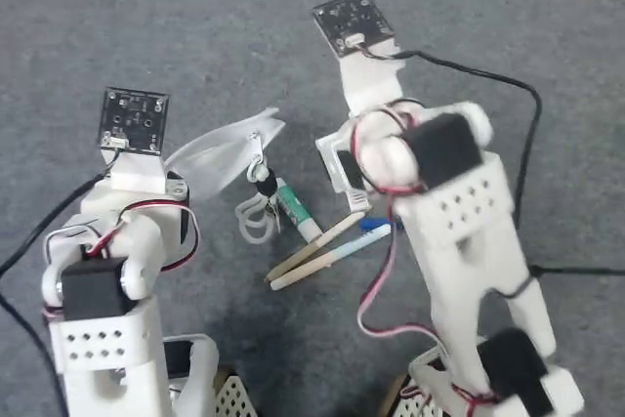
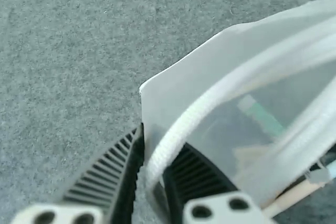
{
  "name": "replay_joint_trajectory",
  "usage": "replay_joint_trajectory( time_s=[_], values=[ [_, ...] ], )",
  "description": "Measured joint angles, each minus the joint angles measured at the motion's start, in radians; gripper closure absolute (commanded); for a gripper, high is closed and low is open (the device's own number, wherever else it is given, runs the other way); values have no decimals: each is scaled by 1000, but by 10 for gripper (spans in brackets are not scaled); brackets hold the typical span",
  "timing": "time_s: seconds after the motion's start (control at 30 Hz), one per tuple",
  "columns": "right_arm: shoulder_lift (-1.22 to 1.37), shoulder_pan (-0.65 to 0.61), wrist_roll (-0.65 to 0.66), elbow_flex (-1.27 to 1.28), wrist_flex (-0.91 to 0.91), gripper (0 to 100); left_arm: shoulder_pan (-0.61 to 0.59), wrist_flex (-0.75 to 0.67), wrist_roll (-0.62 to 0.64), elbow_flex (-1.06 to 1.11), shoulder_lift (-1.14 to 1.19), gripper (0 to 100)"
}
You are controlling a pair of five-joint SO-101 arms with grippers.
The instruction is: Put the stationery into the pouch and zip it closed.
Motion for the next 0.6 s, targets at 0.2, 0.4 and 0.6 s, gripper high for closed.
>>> replay_joint_trajectory(
  time_s=[0.2,0.4,0.6],
  values=[
    [-11,0,0,0,-75,991,0,0,0,0,0,988],
    [-127,-87,0,2,-166,991,0,0,0,0,0,988],
    [-230,-204,0,0,-267,991,0,0,0,0,0,988]
  ],
)
